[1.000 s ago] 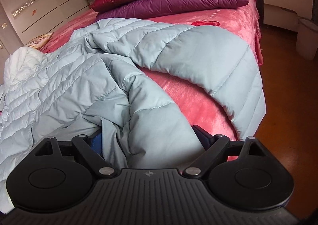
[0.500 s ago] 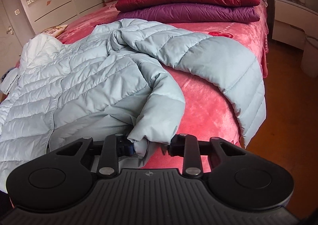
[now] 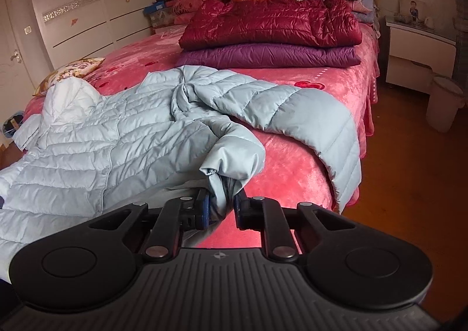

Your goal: Fold large clothes

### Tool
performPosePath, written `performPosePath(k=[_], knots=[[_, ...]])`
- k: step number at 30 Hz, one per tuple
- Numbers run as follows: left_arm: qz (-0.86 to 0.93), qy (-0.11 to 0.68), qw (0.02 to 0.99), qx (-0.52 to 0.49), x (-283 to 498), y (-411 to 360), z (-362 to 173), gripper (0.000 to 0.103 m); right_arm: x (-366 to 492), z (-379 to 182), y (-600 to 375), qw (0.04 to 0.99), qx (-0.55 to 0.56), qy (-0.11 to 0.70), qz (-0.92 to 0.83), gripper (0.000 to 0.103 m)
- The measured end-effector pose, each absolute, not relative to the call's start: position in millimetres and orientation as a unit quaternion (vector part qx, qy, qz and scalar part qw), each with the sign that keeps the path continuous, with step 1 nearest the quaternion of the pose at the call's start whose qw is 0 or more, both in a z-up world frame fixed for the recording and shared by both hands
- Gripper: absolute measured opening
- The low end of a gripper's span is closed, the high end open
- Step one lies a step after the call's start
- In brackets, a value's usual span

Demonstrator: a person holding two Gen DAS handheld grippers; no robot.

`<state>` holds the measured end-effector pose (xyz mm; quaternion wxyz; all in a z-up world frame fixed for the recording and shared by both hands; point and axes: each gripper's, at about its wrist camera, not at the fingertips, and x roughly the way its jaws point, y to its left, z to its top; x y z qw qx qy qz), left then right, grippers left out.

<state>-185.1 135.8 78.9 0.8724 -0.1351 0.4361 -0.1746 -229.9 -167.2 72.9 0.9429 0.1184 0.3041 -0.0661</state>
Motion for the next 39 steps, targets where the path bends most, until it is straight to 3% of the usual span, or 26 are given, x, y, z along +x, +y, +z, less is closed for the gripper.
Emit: performPosePath(k=[6, 7, 10, 13, 18, 22, 27, 36, 39], knots=[[-0.161, 0.452, 0.868, -0.128, -176, 140, 76, 0.01, -238, 70, -178, 0.928, 0.149, 0.331, -0.085, 0.019], [-0.156, 0.449, 0.871, -0.126, -176, 141, 78, 0.017, -237, 69, -180, 0.925, 0.156, 0.336, -0.085, 0.021], [-0.139, 0.434, 0.882, -0.122, -178, 152, 88, 0.031, -241, 68, -184, 0.923, 0.172, 0.334, -0.089, 0.037], [-0.124, 0.41, 0.897, -0.11, -181, 159, 102, 0.035, -249, 73, -185, 0.924, 0.174, 0.327, -0.099, 0.06], [-0.135, 0.353, 0.923, -0.069, -167, 150, 126, 0.048, -263, 78, -193, 0.929, 0.178, 0.303, -0.115, 0.068], [-0.159, 0.303, 0.939, -0.036, -137, 124, 126, 0.063, -276, 84, -206, 0.932, 0.199, 0.273, -0.136, 0.099], [-0.191, 0.265, 0.945, -0.003, -93, 93, 108, 0.073, -276, 81, -215, 0.926, 0.214, 0.272, -0.154, 0.1], [-0.236, 0.277, 0.931, -0.021, -14, 75, 77, 0.072, -243, 73, -206, 0.915, 0.208, 0.309, -0.156, 0.102], [-0.233, 0.29, 0.928, -0.012, 11, 77, 65, 0.067, -230, 71, -199, 0.913, 0.194, 0.325, -0.15, 0.103]])
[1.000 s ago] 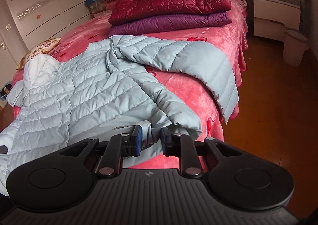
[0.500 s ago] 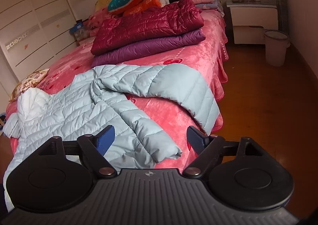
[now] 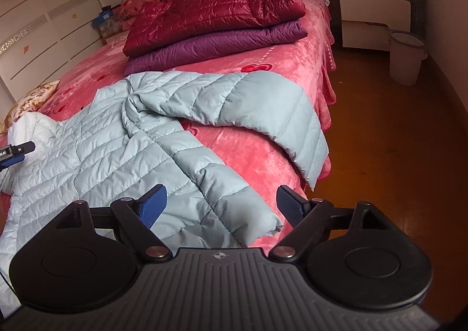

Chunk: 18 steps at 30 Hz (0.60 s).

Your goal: Fold large clothes

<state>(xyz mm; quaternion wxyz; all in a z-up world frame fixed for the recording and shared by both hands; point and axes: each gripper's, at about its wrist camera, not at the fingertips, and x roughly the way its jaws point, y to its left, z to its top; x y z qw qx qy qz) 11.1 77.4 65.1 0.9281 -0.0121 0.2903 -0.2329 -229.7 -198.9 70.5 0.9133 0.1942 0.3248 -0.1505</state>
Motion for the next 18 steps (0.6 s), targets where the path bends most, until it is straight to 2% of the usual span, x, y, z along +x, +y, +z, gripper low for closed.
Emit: performPosePath(k=[3, 5, 9, 18], knots=[[-0.211, 0.296, 0.931, -0.017, 35, 91, 54, 0.063, -214, 69, -191, 0.912, 0.183, 0.338, -0.144, 0.103], [-0.19, 0.299, 0.935, -0.015, 50, 101, 47, 0.052, -204, 68, -185, 0.911, 0.177, 0.345, -0.14, 0.103], [-0.143, 0.303, 0.942, -0.024, 82, 123, 40, 0.041, -175, 66, -171, 0.91, 0.162, 0.356, -0.135, 0.103], [-0.075, 0.29, 0.954, -0.018, 128, 126, 24, 0.039, -90, 69, -134, 0.925, 0.128, 0.344, -0.096, 0.103]])
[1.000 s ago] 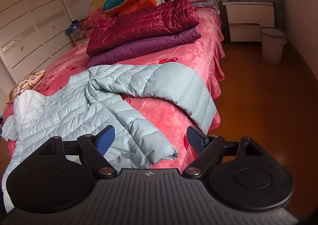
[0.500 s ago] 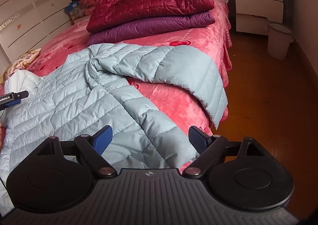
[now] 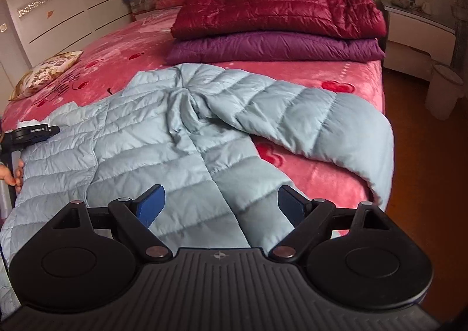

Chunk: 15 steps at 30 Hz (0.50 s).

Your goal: Fold large clothes

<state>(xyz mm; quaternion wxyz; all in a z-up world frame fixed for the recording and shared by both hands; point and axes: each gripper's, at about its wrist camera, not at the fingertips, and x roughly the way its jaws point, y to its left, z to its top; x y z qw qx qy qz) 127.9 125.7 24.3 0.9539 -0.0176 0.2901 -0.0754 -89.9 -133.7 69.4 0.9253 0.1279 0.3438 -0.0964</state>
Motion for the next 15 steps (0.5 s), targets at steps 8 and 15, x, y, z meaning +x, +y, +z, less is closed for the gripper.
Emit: performPosePath(k=[8, 15], knots=[[-0.03, 0.286, 0.958, 0.005, 144, 120, 21, 0.042, -12, 69, -100, 0.943, 0.072, 0.318, -0.062, 0.103], [-0.017, 0.273, 0.962, -0.012, 135, 121, 33, 0.043, 58, 63, -98, 0.947, 0.072, 0.31, -0.044, 0.103]])
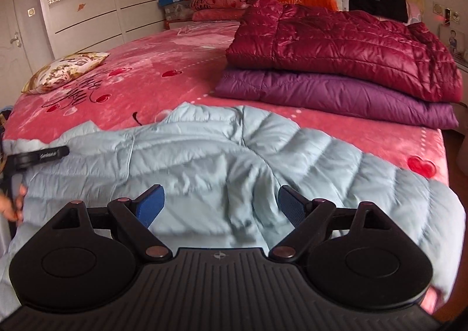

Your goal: Fold large clothes

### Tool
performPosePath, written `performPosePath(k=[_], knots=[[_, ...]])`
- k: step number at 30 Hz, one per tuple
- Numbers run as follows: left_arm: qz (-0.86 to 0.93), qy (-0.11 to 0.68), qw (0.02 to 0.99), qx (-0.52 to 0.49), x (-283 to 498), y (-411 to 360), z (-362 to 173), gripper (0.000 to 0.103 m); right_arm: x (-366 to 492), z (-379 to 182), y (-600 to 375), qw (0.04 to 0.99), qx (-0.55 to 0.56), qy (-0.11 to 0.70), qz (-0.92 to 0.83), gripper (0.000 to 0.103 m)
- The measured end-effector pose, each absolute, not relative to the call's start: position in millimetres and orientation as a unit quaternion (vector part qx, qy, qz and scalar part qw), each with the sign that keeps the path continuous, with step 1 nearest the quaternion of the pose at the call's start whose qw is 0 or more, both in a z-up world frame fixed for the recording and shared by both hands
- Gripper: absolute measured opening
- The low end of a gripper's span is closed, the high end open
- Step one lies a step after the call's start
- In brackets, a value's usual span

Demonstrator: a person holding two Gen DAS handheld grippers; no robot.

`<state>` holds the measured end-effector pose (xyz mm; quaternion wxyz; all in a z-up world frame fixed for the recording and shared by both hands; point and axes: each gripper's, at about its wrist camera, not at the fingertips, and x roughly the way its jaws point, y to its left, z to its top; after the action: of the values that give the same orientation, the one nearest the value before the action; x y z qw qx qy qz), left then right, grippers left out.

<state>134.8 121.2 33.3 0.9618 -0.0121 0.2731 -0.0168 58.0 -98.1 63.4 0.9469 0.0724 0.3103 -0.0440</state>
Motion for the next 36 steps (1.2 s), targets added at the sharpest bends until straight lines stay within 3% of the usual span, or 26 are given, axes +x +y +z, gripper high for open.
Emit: performPosePath(k=[10, 18, 26, 36], knots=[[-0.067, 0.245, 0.967, -0.033, 113, 90, 55, 0.056, 141, 47, -90, 0.947, 0.019, 0.321, 0.026, 0.103], [-0.105, 0.292, 0.95, 0.006, 113, 62, 33, 0.063, 178, 6, -76, 0.931, -0.02, 0.361, 0.045, 0.103], [-0.099, 0.31, 0.946, 0.008, 119, 58, 19, 0.078, 219, -11, -78, 0.941, -0.031, 0.338, 0.024, 0.103], [-0.098, 0.302, 0.948, 0.029, 116, 51, 21, 0.081, 227, -15, -79, 0.946, -0.039, 0.322, 0.021, 0.103]])
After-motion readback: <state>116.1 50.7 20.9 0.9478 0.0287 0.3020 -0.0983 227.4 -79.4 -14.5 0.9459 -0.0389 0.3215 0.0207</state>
